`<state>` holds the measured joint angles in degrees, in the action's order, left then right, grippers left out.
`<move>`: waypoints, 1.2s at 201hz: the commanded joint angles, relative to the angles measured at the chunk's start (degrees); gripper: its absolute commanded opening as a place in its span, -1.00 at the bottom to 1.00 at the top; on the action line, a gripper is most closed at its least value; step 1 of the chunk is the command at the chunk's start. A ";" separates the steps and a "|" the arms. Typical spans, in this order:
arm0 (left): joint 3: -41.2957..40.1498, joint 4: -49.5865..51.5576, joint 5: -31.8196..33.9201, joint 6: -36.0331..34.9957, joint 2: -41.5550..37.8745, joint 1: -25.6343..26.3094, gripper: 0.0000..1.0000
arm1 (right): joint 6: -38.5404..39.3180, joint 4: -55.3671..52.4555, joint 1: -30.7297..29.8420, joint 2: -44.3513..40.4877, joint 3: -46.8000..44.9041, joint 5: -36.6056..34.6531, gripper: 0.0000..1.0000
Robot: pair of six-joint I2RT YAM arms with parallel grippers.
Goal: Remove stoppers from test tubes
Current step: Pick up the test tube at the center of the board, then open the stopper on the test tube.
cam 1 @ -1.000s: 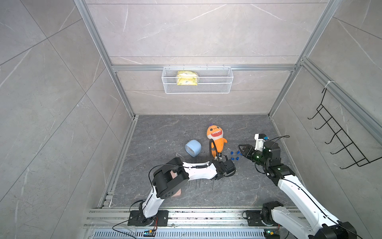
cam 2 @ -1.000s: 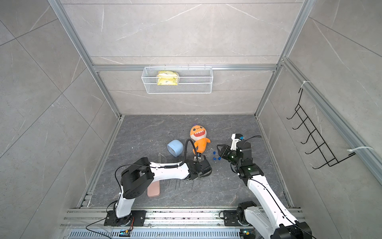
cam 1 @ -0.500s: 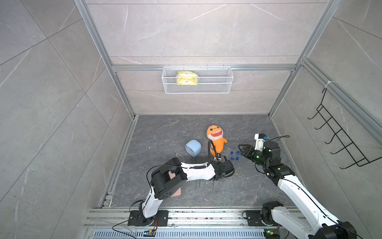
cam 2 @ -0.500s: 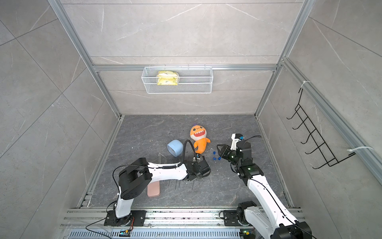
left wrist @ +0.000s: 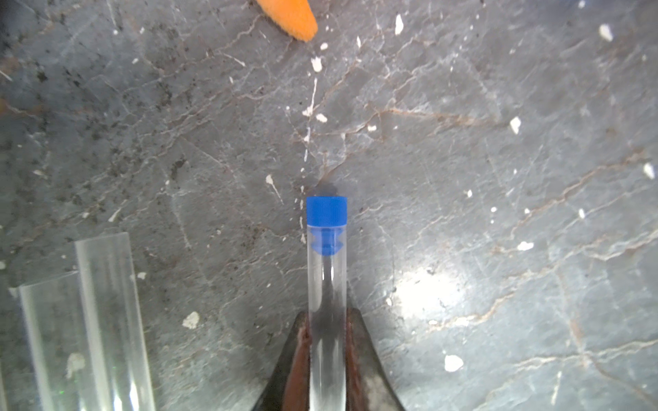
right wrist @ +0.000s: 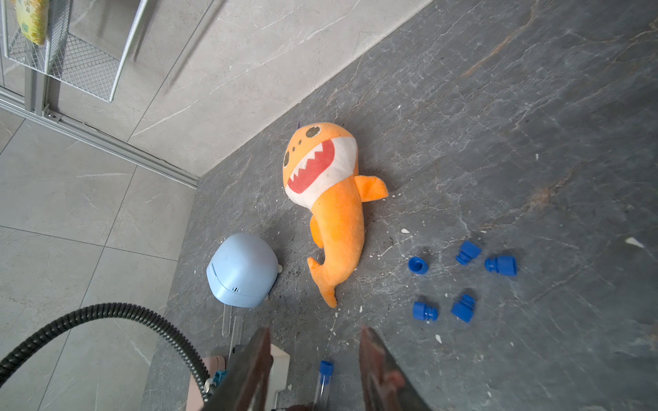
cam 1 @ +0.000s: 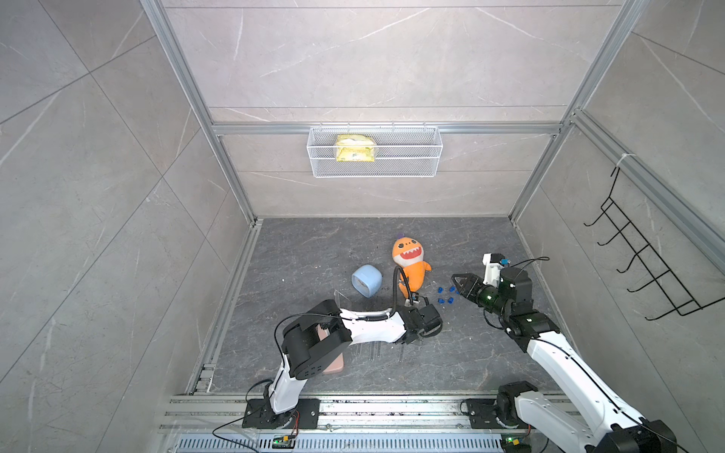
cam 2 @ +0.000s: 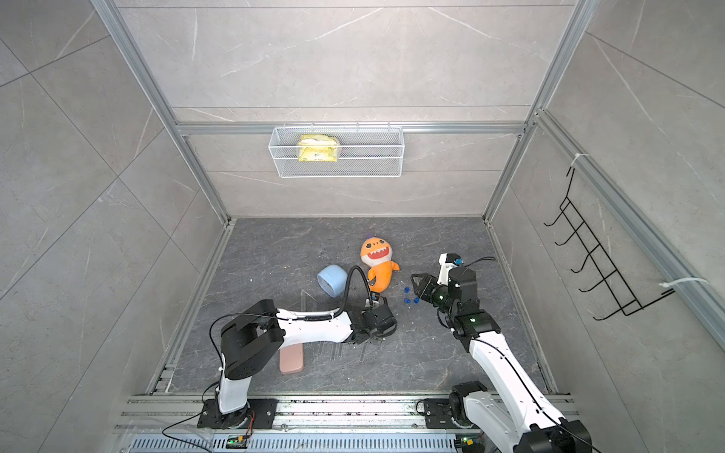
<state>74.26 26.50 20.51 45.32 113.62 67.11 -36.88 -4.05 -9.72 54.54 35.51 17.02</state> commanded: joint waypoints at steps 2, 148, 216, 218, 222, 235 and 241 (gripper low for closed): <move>-1.28 -0.33 1.03 -6.16 -4.12 -0.74 -0.91 | -0.90 1.37 0.14 -0.74 -0.19 1.08 -0.12; -13.26 -31.63 -8.26 -32.98 -19.21 -7.92 -1.00 | -5.88 10.91 -0.78 5.57 0.44 13.57 -0.17; -16.49 -37.75 -12.56 -35.09 -20.63 -7.95 -1.00 | -5.67 13.65 -7.29 12.80 2.80 12.54 -0.22; -16.51 -37.75 -12.59 -35.09 -20.63 -7.96 -1.00 | -5.78 13.81 -7.59 12.92 2.81 12.32 -0.22; -16.49 -37.75 -12.76 -35.19 -20.68 -7.92 -1.00 | -5.89 14.10 -7.94 13.15 2.81 12.07 -0.22; -16.68 -37.77 -13.13 -35.15 -20.88 -7.79 -1.00 | -6.14 14.49 -8.71 13.84 2.95 11.13 -0.22; -16.77 -37.80 -13.39 -35.17 -21.05 -7.82 -1.00 | -6.14 14.51 -8.97 14.16 3.02 10.81 -0.22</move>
<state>57.52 -7.81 9.02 11.90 95.46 59.27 -42.30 7.84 -17.43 67.55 36.53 29.71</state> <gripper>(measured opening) 0.164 0.392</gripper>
